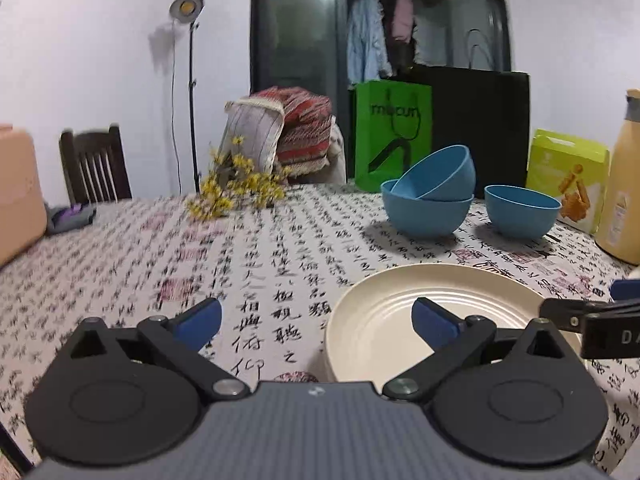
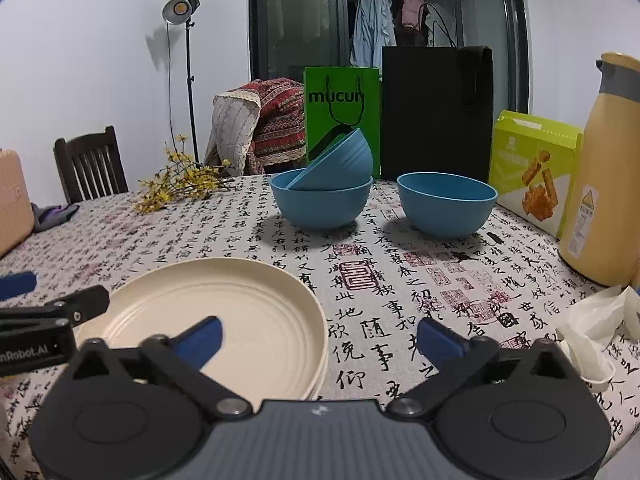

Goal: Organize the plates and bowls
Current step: 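Open both grippers to release the cream plate onto the table, then move both grippers toward the light-blue bowls beside the green bag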

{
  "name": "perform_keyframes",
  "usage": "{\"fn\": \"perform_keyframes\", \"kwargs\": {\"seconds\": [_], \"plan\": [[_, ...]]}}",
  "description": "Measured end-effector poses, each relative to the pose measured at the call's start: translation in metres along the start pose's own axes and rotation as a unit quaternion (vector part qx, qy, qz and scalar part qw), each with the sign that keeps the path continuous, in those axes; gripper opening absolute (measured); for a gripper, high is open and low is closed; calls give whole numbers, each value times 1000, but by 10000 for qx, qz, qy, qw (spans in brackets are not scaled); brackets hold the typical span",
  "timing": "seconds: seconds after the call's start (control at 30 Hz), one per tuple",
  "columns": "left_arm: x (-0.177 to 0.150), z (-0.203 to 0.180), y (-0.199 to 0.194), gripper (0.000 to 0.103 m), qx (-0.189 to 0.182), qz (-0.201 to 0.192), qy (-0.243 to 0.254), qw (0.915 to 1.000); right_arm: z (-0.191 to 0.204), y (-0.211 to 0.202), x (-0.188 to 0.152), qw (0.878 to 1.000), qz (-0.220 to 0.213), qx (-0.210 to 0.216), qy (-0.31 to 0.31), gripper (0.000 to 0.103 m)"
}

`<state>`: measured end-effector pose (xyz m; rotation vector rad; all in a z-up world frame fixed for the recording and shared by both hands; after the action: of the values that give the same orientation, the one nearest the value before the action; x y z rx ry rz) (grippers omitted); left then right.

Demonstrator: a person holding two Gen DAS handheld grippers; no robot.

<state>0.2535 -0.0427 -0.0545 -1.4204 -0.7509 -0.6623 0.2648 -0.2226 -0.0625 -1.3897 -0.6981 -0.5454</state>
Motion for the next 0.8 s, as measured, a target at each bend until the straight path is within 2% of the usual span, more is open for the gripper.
{"fn": "perform_keyframes", "kwargs": {"seconds": [0.5,0.8], "plan": [[6,10,4,103,-137,179,-222,9995,3,2,4,10000,38,-56,-58,103],[40,5,-3,103,-529,377,-392,9971,-2,-6,26,10000,37,-4,15,103]]}}
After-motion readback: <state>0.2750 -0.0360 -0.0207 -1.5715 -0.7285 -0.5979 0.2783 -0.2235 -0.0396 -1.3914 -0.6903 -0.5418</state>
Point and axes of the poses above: each gripper's, at about its wrist camera, not at the fingertips, and y roughly the way its jaws point, z to its left, x to its top, the point moved 6 cm from there along y, roughly the way its jaws point, and after that the axes turned 15 degrees about z, right-handed, at the moved point
